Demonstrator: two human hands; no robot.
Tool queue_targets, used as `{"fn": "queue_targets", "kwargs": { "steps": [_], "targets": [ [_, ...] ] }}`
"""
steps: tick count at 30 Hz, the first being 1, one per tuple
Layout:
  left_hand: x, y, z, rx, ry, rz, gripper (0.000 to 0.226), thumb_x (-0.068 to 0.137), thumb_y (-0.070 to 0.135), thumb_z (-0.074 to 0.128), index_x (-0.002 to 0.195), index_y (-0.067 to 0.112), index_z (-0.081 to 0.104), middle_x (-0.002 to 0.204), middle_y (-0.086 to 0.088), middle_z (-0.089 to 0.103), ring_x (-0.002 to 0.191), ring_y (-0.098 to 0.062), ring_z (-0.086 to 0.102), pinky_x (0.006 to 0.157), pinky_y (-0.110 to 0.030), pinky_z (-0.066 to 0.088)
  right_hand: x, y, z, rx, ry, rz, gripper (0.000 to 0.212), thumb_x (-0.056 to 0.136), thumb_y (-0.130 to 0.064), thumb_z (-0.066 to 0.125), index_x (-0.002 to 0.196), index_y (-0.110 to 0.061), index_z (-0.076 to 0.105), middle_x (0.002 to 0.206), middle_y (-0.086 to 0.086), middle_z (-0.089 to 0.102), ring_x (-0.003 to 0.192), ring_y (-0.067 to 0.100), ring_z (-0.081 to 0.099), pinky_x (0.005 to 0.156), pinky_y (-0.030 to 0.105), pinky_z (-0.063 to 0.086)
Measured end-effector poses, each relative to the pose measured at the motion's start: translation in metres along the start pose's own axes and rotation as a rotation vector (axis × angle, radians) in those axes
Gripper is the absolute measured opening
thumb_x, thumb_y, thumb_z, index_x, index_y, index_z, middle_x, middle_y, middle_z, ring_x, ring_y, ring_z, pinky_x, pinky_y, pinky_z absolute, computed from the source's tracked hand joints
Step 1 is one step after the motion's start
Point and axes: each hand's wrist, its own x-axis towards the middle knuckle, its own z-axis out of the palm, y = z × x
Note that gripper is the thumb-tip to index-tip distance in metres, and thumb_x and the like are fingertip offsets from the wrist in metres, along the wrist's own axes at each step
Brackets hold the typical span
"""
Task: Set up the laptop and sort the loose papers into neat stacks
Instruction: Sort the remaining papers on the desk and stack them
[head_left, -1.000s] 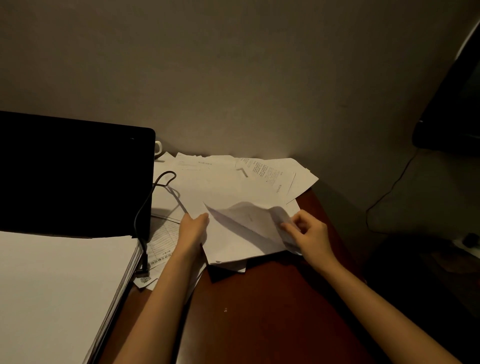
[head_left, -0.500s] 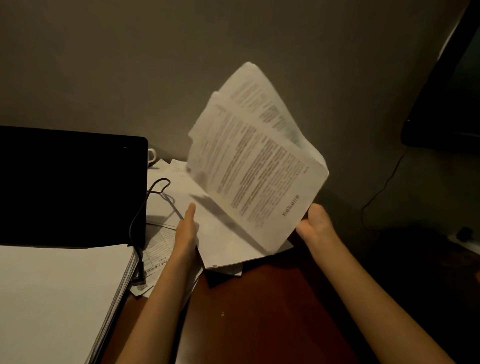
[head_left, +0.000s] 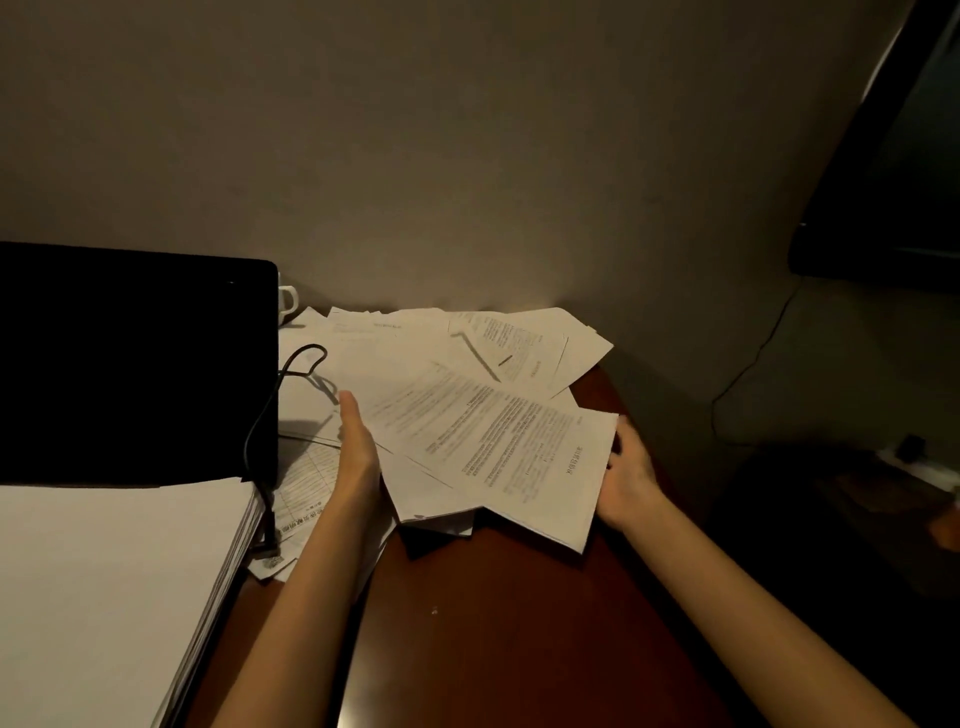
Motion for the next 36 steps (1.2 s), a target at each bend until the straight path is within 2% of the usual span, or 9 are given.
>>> {"fn": "queue_targets", "kwargs": {
  "steps": [2, 4, 9, 13, 20, 23, 26, 31, 36],
  "targets": [
    [0.001, 0.0, -0.001, -0.005, 0.012, -0.027, 0.062, 0.092, 0.068, 0.03, 0.127, 0.024, 0.055, 0.11, -0.006, 0.069, 0.095, -0.026, 0.067, 0.07, -0.037, 0.053, 0.001, 0.006, -0.005, -0.224, -0.047, -0.029, 0.024, 0.098, -0.008, 0.047, 0.119, -0.002, 0.055, 0.126, 0.019, 0.058, 0.111, 0.036, 0.057, 0.095, 0.048, 0.046],
    [0.001, 0.0, -0.002, -0.008, 0.014, -0.04, 0.056, 0.094, 0.062, 0.033, 0.125, 0.019, 0.053, 0.105, -0.005, 0.068, 0.091, -0.024, 0.066, 0.064, -0.034, 0.051, 0.003, 0.006, -0.009, -0.422, -0.01, -0.119, 0.033, 0.093, 0.009, 0.045, 0.124, 0.0, 0.053, 0.129, 0.017, 0.056, 0.115, 0.037, 0.055, 0.096, 0.047, 0.047],
    [0.002, -0.001, -0.003, 0.01, 0.036, -0.008, 0.053, 0.096, 0.061, 0.028, 0.12, 0.022, 0.054, 0.102, -0.002, 0.066, 0.083, -0.021, 0.065, 0.064, -0.034, 0.048, 0.006, -0.05, -0.021, -1.044, 0.068, -0.348, 0.031, 0.09, 0.004, 0.051, 0.118, -0.006, 0.058, 0.114, 0.011, 0.062, 0.095, 0.023, 0.059, 0.075, 0.033, 0.049],
    [0.003, 0.002, -0.004, 0.076, 0.061, -0.04, 0.058, 0.095, 0.058, 0.037, 0.134, 0.017, 0.051, 0.121, -0.006, 0.062, 0.095, -0.026, 0.065, 0.071, -0.033, 0.049, 0.016, -0.094, -0.026, -1.549, -0.01, -0.374, 0.015, 0.088, -0.001, 0.053, 0.094, -0.013, 0.061, 0.104, 0.007, 0.064, 0.096, 0.024, 0.061, 0.086, 0.04, 0.051],
    [0.0, 0.002, -0.008, 0.252, 0.111, 0.066, 0.05, 0.088, 0.039, 0.063, 0.13, 0.013, 0.053, 0.119, -0.008, 0.064, 0.091, -0.025, 0.066, 0.065, -0.032, 0.052, 0.017, -0.077, 0.074, -1.767, -0.177, -0.944, 0.035, 0.085, -0.002, 0.048, 0.069, -0.034, 0.048, 0.092, -0.001, 0.059, 0.092, 0.022, 0.053, 0.075, 0.034, 0.041],
    [-0.005, 0.004, -0.005, 0.22, 0.067, 0.047, 0.041, 0.086, 0.042, 0.065, 0.11, 0.009, 0.061, 0.099, -0.011, 0.071, 0.08, -0.027, 0.07, 0.056, -0.03, 0.053, 0.02, -0.049, 0.121, -1.647, -0.133, -1.219, 0.035, 0.087, -0.004, 0.054, 0.112, -0.026, 0.06, 0.114, 0.006, 0.061, 0.107, 0.028, 0.052, 0.091, 0.036, 0.038],
    [0.003, 0.001, -0.003, 0.244, 0.039, 0.145, 0.025, 0.089, 0.022, 0.066, 0.11, 0.011, 0.06, 0.1, -0.008, 0.069, 0.082, -0.02, 0.068, 0.052, -0.022, 0.054, 0.012, -0.03, 0.131, -1.379, -0.001, -1.442, 0.053, 0.089, -0.014, 0.062, 0.138, -0.009, 0.041, 0.131, 0.011, 0.049, 0.12, 0.027, 0.045, 0.109, 0.039, 0.03],
    [0.027, -0.018, -0.016, 0.549, 0.147, 0.281, 0.043, 0.079, -0.004, 0.067, 0.118, 0.008, 0.055, 0.114, -0.009, 0.065, 0.102, -0.03, 0.064, 0.081, -0.039, 0.055, 0.03, -0.021, 0.056, -1.152, 0.078, -0.829, 0.053, 0.097, -0.037, 0.047, 0.142, -0.013, 0.034, 0.138, 0.007, 0.04, 0.126, 0.023, 0.041, 0.104, 0.039, 0.039],
    [0.017, -0.022, -0.015, 0.579, 0.136, 0.371, 0.043, 0.084, -0.001, 0.061, 0.119, 0.019, 0.047, 0.113, -0.005, 0.062, 0.099, -0.026, 0.064, 0.08, -0.044, 0.056, 0.043, -0.006, -0.019, -1.023, 0.038, -0.555, 0.05, 0.098, -0.046, 0.039, 0.137, -0.015, 0.041, 0.133, 0.004, 0.052, 0.117, 0.018, 0.05, 0.091, 0.031, 0.041]
  ]
}}
